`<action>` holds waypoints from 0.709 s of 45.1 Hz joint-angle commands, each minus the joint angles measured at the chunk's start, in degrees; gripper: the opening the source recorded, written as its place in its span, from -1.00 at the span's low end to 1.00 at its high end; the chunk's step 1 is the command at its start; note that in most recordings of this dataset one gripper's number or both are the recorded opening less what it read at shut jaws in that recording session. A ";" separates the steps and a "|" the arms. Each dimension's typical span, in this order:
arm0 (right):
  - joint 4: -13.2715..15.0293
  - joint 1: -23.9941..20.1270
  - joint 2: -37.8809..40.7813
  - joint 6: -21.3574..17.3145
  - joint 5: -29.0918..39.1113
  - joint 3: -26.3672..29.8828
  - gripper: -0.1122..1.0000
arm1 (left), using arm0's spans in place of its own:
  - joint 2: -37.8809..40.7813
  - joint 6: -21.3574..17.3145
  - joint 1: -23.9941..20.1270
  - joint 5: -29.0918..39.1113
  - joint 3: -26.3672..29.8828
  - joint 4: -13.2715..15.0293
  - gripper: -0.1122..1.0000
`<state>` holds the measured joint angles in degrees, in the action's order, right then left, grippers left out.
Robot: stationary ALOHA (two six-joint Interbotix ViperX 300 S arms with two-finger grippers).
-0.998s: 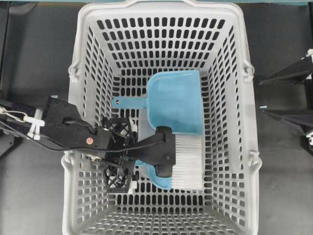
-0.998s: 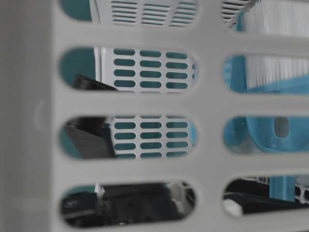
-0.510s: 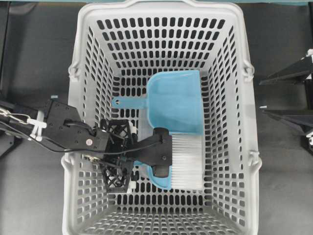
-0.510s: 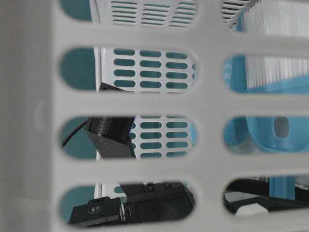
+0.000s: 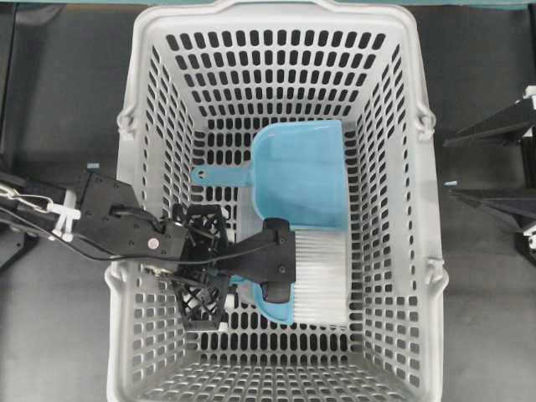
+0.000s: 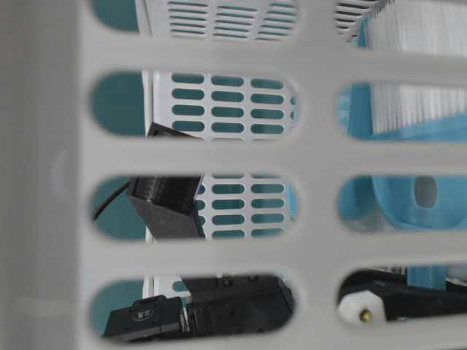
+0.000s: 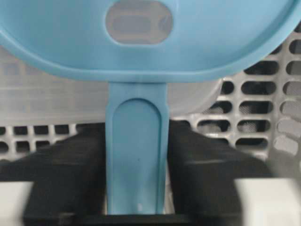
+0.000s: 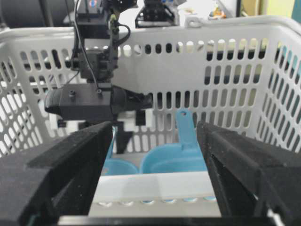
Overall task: Pick up the hand brush from the shopping basket with the left arm.
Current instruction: 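Lower the left gripper and close it on the brush's blue handle, then lift the grasped hand brush upward with the left gripper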
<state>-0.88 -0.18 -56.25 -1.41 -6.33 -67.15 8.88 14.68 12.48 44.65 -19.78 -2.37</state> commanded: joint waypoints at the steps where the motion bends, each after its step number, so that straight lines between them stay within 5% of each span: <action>1: -0.26 -0.09 0.26 -0.09 -0.26 0.35 0.46 | -0.35 -0.53 0.35 -0.35 0.79 -0.18 -0.32; 32: -0.35 -0.09 0.26 -0.09 -0.26 0.00 0.46 | -3.34 -3.16 1.05 0.97 5.27 -0.18 -0.35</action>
<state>-0.97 -0.18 -56.25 -1.41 -6.33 -67.41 8.17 12.04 13.18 44.91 -17.23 -2.37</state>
